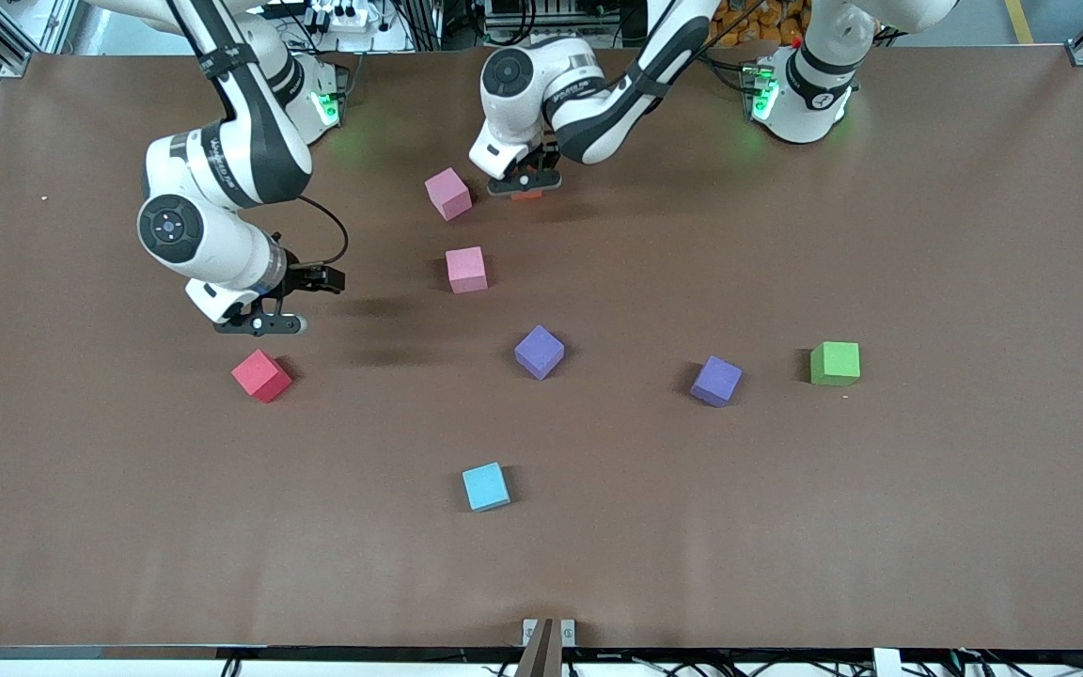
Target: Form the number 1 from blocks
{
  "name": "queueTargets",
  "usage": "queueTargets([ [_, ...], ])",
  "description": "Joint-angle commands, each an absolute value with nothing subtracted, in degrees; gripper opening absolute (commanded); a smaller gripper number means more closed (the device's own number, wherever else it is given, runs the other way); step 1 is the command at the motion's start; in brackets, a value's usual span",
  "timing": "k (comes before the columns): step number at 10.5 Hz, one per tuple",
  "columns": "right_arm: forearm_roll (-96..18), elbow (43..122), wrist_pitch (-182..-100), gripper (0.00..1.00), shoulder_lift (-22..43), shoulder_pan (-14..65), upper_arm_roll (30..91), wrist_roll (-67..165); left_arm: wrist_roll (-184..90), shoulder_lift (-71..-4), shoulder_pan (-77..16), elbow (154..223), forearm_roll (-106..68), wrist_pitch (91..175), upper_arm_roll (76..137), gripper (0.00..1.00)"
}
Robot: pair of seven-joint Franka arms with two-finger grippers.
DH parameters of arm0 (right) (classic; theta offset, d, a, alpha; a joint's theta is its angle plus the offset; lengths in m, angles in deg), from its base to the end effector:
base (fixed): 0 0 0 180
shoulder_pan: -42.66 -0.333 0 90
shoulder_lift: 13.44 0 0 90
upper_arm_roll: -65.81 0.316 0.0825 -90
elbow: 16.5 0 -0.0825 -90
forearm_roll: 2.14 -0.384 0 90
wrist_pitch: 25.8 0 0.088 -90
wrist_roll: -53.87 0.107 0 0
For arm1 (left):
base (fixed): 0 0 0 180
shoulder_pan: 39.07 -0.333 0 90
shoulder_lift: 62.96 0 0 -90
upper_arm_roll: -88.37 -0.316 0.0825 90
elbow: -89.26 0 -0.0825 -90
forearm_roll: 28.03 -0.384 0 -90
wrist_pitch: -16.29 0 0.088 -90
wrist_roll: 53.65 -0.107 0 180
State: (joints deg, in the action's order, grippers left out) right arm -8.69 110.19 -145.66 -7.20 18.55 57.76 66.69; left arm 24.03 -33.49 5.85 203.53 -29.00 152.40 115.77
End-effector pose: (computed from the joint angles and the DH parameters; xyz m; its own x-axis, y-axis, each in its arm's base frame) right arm 0.4938 0.1481 0.3136 0.9717 -0.0103 -0.2361 -0.0146 -0.9998 -0.0165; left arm 0.1890 -0.5704 0.2214 0.9656 0.1255 -0.2278 0.1216 -0.9921 -0.0309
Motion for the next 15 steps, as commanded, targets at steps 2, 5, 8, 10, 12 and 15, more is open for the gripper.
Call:
queueTargets([
  [2,-11.01,111.38,-147.6,0.97,-7.46,16.21,56.84,67.05,29.13,-35.98,6.46,207.11,-30.49,152.17,119.12,0.0],
  [5,-11.01,111.38,-147.79,0.97,-7.02,16.03,56.84,67.05,29.85,-36.51,6.46,208.7,-30.67,152.26,121.68,0.0],
  [8,-11.01,111.38,-147.88,0.97,-6.94,15.94,56.84,67.05,33.25,-36.42,6.46,208.96,-37.49,152.35,123.78,0.0],
  [10,-11.01,111.38,-147.88,0.97,-6.94,15.94,56.84,67.05,34.77,-35.89,6.46,208.88,-39.37,152.52,124.14,0.01],
  [12,-11.01,111.29,-147.88,0.97,-6.94,15.94,56.84,67.05,34.85,-35.72,6.37,208.61,-39.37,152.52,124.14,0.99],
  [15,-11.01,111.29,-148.14,0.97,-6.85,15.76,56.84,67.05,34.95,-36.85,6.02,208.0,-39.37,152.17,124.14,1.0],
])
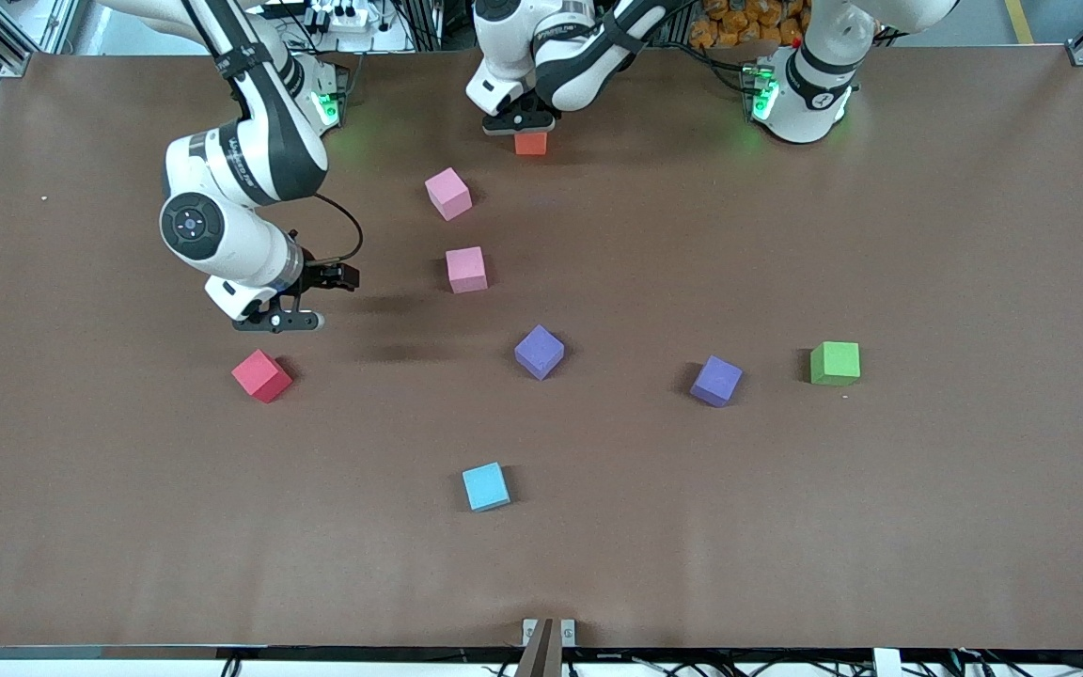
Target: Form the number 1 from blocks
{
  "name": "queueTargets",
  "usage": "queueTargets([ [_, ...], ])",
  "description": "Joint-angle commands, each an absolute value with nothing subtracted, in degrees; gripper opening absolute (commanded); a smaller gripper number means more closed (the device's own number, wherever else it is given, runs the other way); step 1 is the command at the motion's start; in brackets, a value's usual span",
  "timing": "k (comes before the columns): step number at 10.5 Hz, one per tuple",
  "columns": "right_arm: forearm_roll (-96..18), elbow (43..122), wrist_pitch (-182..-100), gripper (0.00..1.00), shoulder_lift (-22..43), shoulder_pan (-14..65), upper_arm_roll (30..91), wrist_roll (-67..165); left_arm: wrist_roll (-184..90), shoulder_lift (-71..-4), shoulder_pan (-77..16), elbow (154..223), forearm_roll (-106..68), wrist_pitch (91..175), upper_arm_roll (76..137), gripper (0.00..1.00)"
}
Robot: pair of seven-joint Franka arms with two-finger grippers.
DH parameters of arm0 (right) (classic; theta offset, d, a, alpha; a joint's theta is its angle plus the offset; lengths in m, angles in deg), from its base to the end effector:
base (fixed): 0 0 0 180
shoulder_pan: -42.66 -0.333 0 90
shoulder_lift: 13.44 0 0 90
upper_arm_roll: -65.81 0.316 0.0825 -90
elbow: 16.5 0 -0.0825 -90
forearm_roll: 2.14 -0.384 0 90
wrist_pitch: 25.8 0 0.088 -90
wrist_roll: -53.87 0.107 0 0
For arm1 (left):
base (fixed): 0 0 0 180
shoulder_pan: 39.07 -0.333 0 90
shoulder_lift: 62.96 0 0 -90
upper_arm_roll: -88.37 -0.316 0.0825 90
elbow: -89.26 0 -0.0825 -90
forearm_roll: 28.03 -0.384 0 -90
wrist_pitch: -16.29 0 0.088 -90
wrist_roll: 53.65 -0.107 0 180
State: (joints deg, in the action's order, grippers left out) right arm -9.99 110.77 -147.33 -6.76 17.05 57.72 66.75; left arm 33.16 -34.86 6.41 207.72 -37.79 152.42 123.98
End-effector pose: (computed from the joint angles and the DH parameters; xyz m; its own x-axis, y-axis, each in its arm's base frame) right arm 0.4899 0.1612 0.3075 0.9734 -0.0004 -0.2292 -0.0079 -0.9995 -0.0319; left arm 0.0953 -0.5730 0.2271 0.9846 0.0210 -0.1734 0.0107 -0.9981 -0.0602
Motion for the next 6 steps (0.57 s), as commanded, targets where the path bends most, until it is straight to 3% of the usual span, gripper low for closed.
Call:
queueTargets([
  [1,-11.01,111.29,-148.14,0.97,-6.94,15.33,56.84,67.05,34.51,-38.43,5.84,207.91,-39.37,151.91,124.14,1.0],
  [6,-11.1,111.29,-148.67,0.97,-6.41,14.1,56.76,67.05,27.14,-46.25,-3.19,204.4,-38.41,142.16,120.91,1.0],
])
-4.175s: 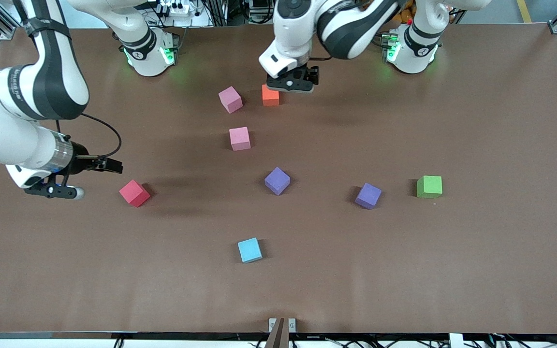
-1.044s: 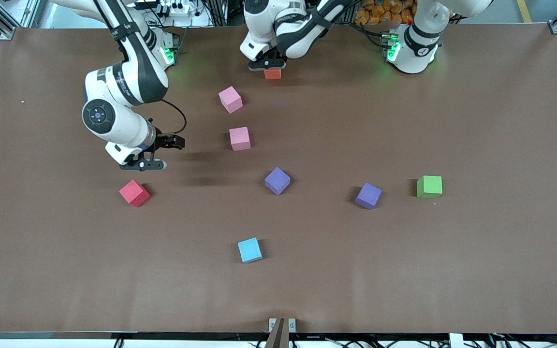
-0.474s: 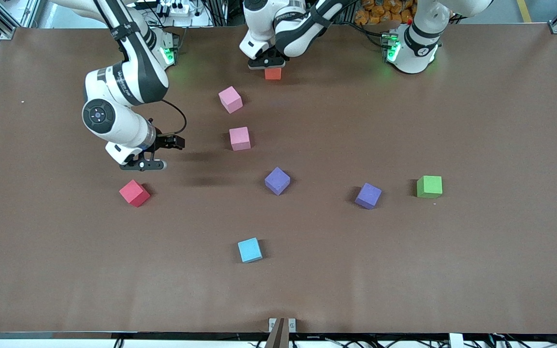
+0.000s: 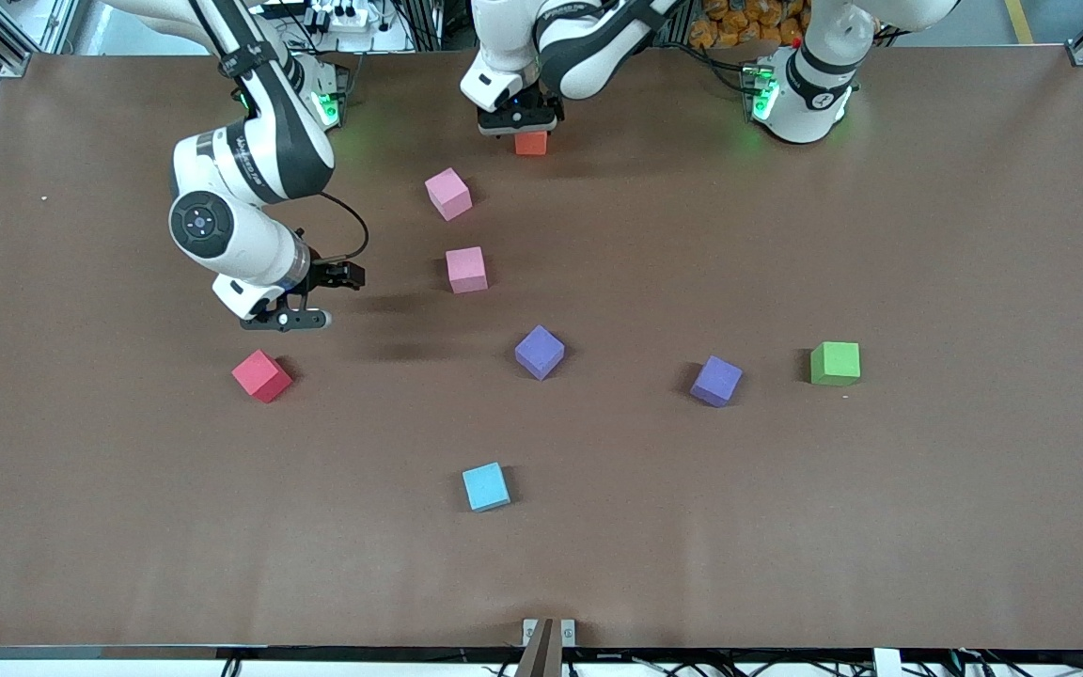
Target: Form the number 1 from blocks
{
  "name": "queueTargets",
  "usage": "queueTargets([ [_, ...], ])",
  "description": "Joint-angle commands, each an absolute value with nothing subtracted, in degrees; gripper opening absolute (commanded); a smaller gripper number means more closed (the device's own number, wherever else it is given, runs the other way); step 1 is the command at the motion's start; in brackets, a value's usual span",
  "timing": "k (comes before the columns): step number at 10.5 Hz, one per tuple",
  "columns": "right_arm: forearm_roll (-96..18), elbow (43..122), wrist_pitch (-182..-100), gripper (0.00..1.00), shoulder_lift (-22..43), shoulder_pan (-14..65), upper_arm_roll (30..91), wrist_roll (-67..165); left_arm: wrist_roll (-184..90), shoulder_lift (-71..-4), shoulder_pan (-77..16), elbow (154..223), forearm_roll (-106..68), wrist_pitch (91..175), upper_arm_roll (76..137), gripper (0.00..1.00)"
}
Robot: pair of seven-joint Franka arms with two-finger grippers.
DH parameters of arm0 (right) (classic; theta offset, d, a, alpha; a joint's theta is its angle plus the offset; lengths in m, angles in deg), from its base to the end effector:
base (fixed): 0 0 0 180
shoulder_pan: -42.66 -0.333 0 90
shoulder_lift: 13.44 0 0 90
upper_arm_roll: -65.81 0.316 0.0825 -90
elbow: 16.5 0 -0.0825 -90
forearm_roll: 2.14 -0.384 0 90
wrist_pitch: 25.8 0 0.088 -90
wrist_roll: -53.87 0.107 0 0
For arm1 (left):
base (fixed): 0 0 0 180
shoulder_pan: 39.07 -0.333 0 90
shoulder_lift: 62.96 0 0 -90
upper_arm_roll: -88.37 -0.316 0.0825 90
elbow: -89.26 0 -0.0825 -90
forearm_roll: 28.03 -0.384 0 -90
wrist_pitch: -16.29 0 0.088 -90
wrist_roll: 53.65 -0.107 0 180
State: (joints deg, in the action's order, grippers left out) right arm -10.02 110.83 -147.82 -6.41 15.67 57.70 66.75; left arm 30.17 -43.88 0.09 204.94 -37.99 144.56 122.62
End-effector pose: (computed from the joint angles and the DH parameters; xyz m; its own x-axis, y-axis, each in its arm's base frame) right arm 0.4865 0.1728 0.3045 0.9735 0.0215 -0.2275 0.0148 -0.9994 -0.0311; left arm 0.1836 -0.5605 0.3085 0.9940 0.0920 -0.0587 0.0898 -0.9952 -0.0388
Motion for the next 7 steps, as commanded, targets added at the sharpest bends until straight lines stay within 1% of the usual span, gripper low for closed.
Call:
queueTargets([
  [1,-11.1,111.29,-148.84,0.98,-6.15,13.05,56.75,67.14,24.95,-46.96,-5.82,203.96,-38.23,142.15,119.06,1.0],
  [3,-11.01,111.56,-149.64,1.0,-7.1,8.84,56.75,70.03,18.11,-47.84,-16.25,203.52,-37.88,141.89,118.34,1.0],
  [4,-10.93,112.69,-149.37,1.0,-8.42,7.08,56.84,69.69,12.33,-48.98,-22.4,203.52,-37.35,140.5,118.25,1.0],
  [5,-10.84,114.79,-149.98,1.0,-9.39,4.63,57.1,69.43,6.26,-49.77,-26.64,203.34,-37.17,140.4,116.6,1.0],
  [6,-10.84,116.55,-150.16,1.0,-10.62,2.34,57.54,69.34,3.07,-49.43,-27.72,201.25,-37.0,140.31,111.54,1.0],
  [7,-10.84,118.39,-150.6,1.0,-11.85,1.1,59.46,69.34,2.69,-48.56,-27.82,199.23,-36.56,140.31,106.18,1.0],
])
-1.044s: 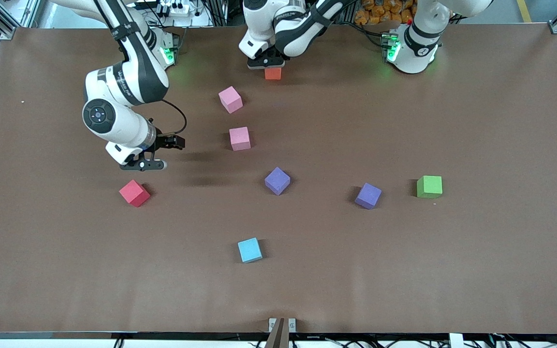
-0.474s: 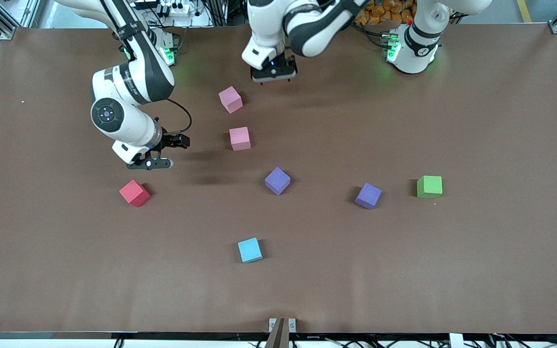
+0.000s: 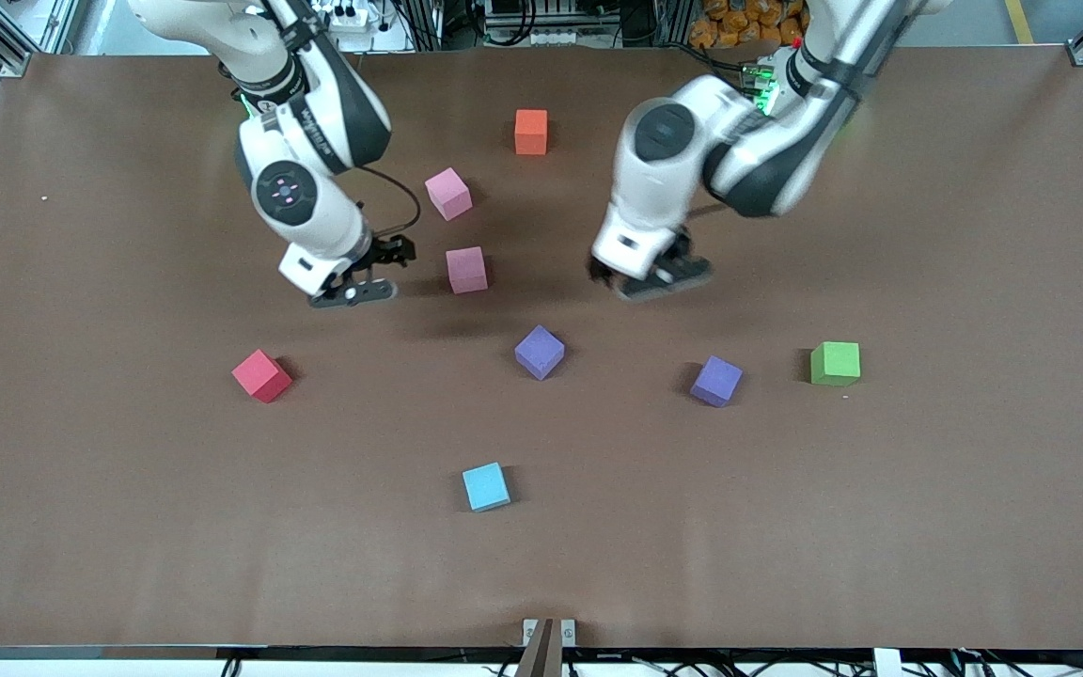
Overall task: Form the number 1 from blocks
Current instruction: 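Lift the pink block with the right gripper while the left gripper grasps purple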
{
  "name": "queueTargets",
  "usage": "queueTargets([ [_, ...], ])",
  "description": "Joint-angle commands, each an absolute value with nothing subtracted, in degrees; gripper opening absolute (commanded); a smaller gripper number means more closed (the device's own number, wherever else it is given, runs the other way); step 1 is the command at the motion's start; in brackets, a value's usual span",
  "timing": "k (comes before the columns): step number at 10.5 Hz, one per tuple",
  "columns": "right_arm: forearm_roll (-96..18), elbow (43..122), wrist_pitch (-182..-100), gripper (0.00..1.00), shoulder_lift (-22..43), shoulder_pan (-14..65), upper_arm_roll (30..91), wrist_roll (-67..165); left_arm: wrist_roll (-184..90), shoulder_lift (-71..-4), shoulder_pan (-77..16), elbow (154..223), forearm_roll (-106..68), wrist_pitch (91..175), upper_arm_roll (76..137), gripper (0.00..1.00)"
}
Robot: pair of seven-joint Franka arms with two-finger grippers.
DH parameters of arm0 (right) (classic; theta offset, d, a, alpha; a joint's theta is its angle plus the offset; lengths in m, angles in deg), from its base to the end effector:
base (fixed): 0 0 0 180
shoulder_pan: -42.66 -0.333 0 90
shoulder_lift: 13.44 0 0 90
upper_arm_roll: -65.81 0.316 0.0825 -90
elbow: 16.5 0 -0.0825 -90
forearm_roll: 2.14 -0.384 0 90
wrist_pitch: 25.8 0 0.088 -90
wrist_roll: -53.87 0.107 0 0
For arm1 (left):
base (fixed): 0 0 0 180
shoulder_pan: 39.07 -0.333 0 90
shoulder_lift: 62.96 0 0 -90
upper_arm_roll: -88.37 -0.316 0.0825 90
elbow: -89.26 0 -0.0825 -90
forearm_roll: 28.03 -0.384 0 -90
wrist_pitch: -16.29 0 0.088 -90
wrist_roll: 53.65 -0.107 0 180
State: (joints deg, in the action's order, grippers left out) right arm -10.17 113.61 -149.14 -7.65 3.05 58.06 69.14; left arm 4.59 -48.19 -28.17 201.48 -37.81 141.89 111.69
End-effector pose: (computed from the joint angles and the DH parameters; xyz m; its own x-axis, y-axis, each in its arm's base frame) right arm 0.4246 0.2705 0.2978 0.9526 0.1947 -0.2336 0.1948 -0.9806 -0.0231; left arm 0.5065 -0.3256 0.3552 0.9451 0.3251 0.0315 0.3258 -0.9452 -0.0205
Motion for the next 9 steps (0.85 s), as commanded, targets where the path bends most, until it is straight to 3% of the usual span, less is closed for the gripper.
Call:
queueTargets([
  [1,-10.84,120.5,-151.82,1.0,-12.64,0.22,61.48,69.34,2.69,-47.07,-27.82,197.03,-34.47,140.31,102.21,1.0],
  [3,-10.84,123.24,-152.97,1.0,-12.74,-5.3,62.12,69.34,2.69,-43.47,-27.73,192.99,-28.85,140.31,96.39,1.0],
  [9,-10.75,129.66,-164.83,1.0,-9.93,-12.88,63.69,71.35,18.23,-33.88,-25.28,192.88,-27.41,149.0,95.32,1.0],
])
